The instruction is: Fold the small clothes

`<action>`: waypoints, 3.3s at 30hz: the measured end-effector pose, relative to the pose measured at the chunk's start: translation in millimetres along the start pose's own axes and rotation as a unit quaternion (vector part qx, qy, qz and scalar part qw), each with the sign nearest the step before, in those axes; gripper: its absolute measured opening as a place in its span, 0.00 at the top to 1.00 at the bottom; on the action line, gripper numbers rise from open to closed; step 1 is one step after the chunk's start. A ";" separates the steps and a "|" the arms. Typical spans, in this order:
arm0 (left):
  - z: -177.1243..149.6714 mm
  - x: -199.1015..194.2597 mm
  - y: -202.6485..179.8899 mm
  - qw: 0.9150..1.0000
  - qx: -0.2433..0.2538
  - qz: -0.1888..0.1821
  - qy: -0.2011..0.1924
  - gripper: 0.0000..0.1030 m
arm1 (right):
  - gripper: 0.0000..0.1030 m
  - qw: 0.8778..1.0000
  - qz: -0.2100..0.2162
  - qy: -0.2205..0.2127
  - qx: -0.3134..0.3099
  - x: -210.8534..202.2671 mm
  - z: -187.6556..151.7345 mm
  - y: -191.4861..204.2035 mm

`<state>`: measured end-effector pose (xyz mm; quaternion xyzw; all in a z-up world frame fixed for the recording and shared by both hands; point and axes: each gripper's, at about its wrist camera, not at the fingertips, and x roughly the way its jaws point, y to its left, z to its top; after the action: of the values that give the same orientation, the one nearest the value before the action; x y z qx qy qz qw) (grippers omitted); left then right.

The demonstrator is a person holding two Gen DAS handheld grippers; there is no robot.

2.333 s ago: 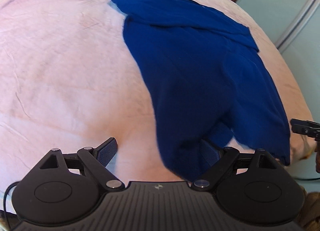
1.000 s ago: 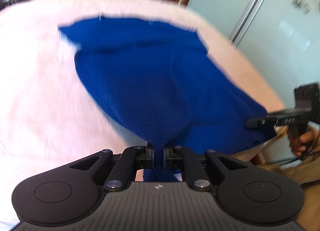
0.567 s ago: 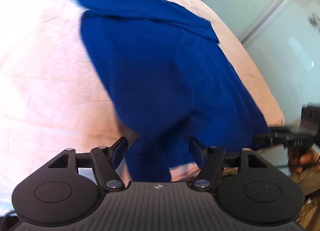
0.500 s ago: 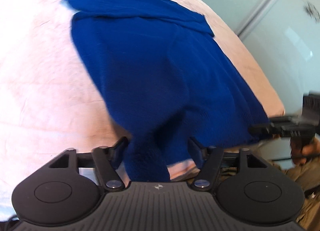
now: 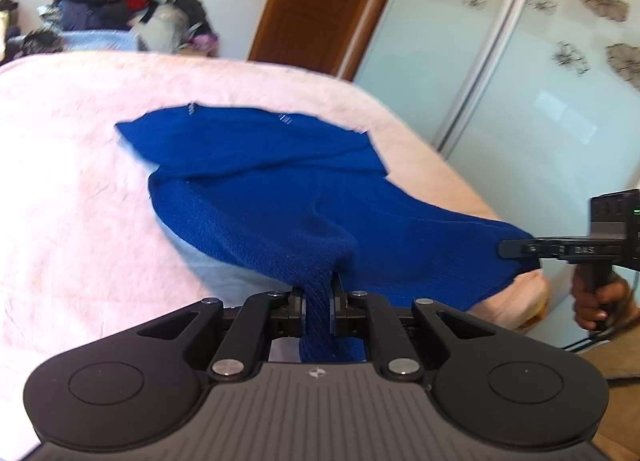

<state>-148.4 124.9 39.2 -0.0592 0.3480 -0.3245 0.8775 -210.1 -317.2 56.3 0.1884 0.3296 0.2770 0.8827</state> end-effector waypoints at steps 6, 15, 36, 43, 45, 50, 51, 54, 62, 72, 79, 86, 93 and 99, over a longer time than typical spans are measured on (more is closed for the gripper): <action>-4.8 21.7 0.0 0.999 -0.002 0.015 0.037 0.91 | 0.88 0.999 -0.009 0.017 0.029 6.5 -6.0 -14.1; 35.8 29.1 14.0 0.999 -0.037 0.027 -0.009 0.91 | 0.88 0.998 -0.004 -0.045 0.040 8.9 23.1 -24.0; 142.4 101.3 55.7 0.992 -0.071 0.100 -0.041 0.91 | 0.88 0.987 -0.074 -0.123 0.072 98.4 109.4 -81.0; 167.9 129.5 63.3 0.990 -0.056 0.127 -0.041 0.91 | 0.87 0.984 -0.093 -0.135 0.068 126.4 133.2 -95.3; 173.7 137.2 67.6 0.989 -0.057 0.131 -0.039 0.91 | 0.87 0.983 -0.094 -0.138 0.073 133.3 138.9 -100.8; 187.5 155.5 81.5 0.987 -0.064 0.144 -0.038 0.91 | 0.87 0.981 -0.098 -0.144 0.085 151.1 151.8 -115.6; 190.3 159.0 83.7 0.987 -0.064 0.146 -0.037 0.91 | 0.87 0.981 -0.099 -0.145 0.086 155.2 154.9 -118.7; 198.8 171.6 92.3 0.985 -0.064 0.155 -0.035 0.91 | 0.87 0.980 -0.105 -0.145 0.083 168.7 164.7 -126.9; 213.4 215.2 121.3 0.981 -0.081 0.176 -0.013 0.91 | 0.87 0.979 -0.118 -0.126 0.105 213.7 189.6 -161.3; 214.7 259.5 152.4 0.976 -0.110 0.188 0.023 0.90 | 0.84 0.978 -0.124 -0.086 0.145 262.9 199.6 -196.9; 213.0 259.2 186.1 0.968 -0.207 0.139 0.037 0.88 | 0.65 0.972 -0.109 -0.074 0.193 274.0 204.4 -216.3; 214.1 241.9 208.4 0.955 -0.266 0.133 0.014 0.47 | 0.51 0.967 -0.101 -0.092 0.217 274.9 206.1 -224.7; 216.4 210.1 205.6 0.954 -0.255 0.159 -0.021 0.30 | 0.43 0.961 -0.120 -0.116 0.222 269.7 210.3 -223.3; 195.9 194.8 176.6 0.970 -0.183 0.162 0.000 0.30 | 0.31 0.984 -0.124 -0.071 0.111 278.9 212.7 -186.6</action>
<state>178.7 120.2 16.6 -0.1619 0.4066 -0.1090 0.8925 179.4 -322.7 -21.6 0.2617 0.3157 0.1131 0.9050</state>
